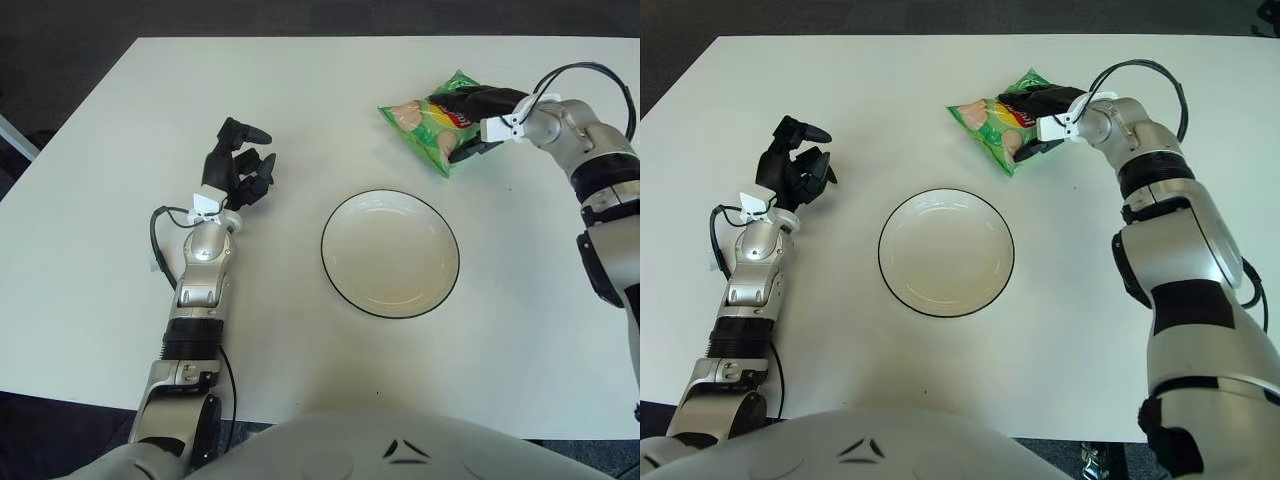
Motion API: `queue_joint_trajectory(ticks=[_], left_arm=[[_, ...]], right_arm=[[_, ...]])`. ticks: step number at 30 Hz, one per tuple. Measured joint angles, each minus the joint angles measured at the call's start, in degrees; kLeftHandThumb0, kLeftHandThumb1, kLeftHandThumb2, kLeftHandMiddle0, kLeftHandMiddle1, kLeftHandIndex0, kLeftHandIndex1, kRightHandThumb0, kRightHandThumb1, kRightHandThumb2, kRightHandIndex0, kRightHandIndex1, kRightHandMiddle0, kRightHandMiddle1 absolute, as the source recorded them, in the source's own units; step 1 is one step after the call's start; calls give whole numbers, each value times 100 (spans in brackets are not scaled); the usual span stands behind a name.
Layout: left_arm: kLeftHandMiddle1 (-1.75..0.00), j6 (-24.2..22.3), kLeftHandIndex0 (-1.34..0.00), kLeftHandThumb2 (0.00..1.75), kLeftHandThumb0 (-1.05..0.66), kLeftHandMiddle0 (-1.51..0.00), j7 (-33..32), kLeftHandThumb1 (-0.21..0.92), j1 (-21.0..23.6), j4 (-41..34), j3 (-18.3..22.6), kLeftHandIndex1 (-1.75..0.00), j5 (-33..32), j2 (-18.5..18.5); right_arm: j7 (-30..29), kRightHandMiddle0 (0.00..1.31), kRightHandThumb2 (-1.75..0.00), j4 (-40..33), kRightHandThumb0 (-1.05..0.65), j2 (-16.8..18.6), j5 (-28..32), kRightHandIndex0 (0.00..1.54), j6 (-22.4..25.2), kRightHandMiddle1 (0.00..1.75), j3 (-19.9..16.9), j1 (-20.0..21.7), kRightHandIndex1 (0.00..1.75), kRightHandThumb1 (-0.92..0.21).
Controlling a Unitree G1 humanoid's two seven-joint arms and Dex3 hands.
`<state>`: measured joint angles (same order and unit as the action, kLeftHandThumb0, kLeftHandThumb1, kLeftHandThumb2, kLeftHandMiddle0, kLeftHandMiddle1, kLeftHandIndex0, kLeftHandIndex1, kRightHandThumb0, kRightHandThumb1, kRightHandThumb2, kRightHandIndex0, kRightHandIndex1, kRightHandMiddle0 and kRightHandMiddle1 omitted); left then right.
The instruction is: Put the snack into the plate.
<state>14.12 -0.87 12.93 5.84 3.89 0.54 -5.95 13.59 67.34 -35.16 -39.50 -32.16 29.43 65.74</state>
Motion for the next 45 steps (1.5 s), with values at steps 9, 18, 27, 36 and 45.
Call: queue_joint_trajectory(ticks=[9, 18, 27, 36, 45], left_arm=[[-175, 39, -36, 37, -35, -92, -2, 92, 3, -7, -23, -159, 0, 3], [-175, 43, -36, 37, -35, -91, -10, 92, -17, -8, -25, -159, 8, 4], [-175, 57, -36, 37, -35, -91, -20, 92, -25, -9, -23, -159, 22, 2], [-175, 75, -36, 37, -35, -91, -30, 92, -32, -9, -23, -159, 22, -7], [-175, 81, -37, 36, -35, -91, -32, 92, -35, -8, -23, -158, 22, -19]], right_arm=[[-2612, 61, -17, 184, -13, 60, -189, 40, 8, 102, 199, -517, 122, -91], [-3824, 44, -108, 369, 0, 127, -200, 44, 171, 169, 280, -638, 165, -47], [-4003, 47, -132, 409, 0, 115, 22, 59, -169, 168, 59, -696, 174, -30], [-4019, 46, -136, 412, 0, 103, 200, 61, -435, 171, -166, -769, 175, -28], [-3861, 43, -135, 287, 0, 104, 550, 59, -827, 174, -555, -861, 175, -29]])
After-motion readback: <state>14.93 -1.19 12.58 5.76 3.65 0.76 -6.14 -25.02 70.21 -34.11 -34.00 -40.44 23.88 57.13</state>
